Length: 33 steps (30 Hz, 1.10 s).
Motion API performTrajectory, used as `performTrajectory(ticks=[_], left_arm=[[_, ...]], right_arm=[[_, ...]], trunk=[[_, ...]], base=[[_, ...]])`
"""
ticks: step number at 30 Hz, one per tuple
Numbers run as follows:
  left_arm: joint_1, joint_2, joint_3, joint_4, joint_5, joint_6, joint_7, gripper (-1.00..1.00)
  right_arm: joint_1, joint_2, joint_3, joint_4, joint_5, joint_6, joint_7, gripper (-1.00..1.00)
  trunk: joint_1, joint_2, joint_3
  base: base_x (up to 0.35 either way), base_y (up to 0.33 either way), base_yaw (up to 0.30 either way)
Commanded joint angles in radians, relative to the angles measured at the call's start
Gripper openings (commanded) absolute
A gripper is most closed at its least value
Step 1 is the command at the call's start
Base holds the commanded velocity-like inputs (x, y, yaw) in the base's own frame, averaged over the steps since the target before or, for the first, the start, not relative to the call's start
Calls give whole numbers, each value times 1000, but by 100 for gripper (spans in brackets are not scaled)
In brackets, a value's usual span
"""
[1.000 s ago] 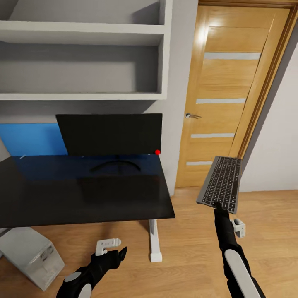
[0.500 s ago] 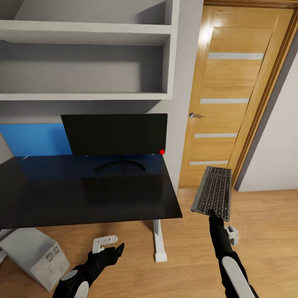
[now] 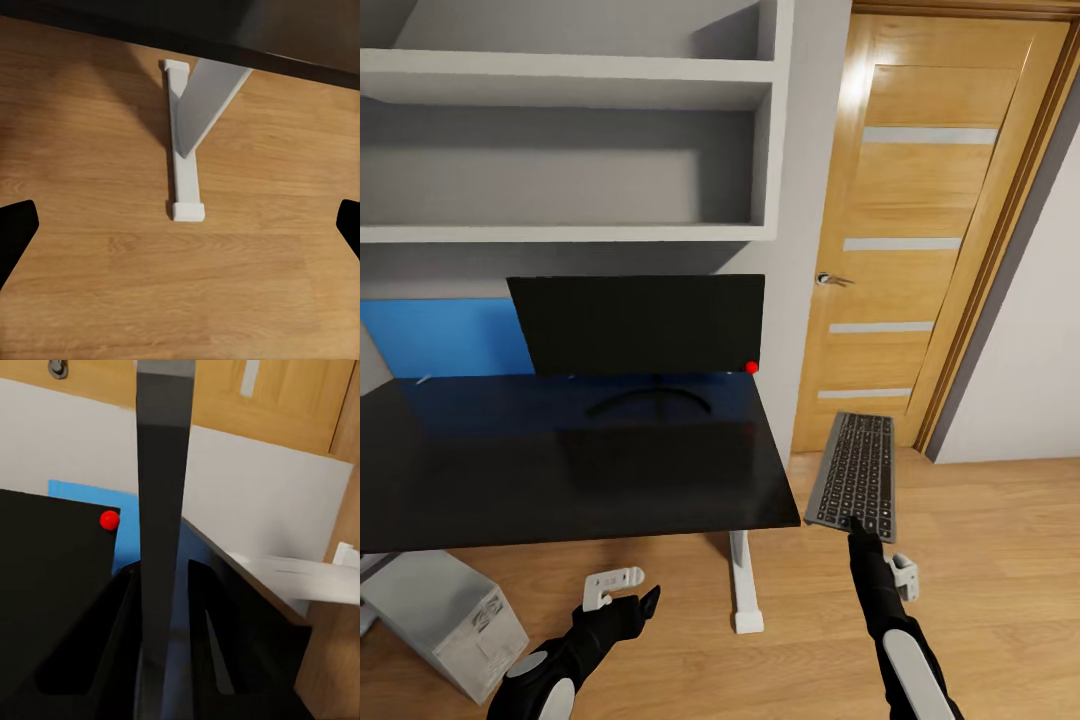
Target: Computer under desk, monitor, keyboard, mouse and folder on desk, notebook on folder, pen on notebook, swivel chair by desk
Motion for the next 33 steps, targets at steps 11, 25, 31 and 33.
performTrajectory(ticks=[11, 25, 31, 33], left_arm=[[-1, 0, -1, -2, 11, 4, 9, 100], [-1, 0, -1, -2, 11, 4, 10, 100], [-1, 0, -1, -2, 11, 4, 11, 100], [-1, 0, -1, -2, 11, 4, 11, 100]], right_arm=[[-1, 4, 1, 4, -11, -2, 7, -100], [-1, 5, 20, 10, -10, -3, 9, -100], [-1, 4, 88, 37, -8, -7, 10, -100], [-1, 4, 97, 39, -8, -8, 10, -100]], trunk=[[0, -1, 9], [8, -15, 18], [31, -57, 4], [38, -71, -1]], base=[[0, 0, 111], [0, 0, 165], [0, 0, 144], [0, 0, 92]])
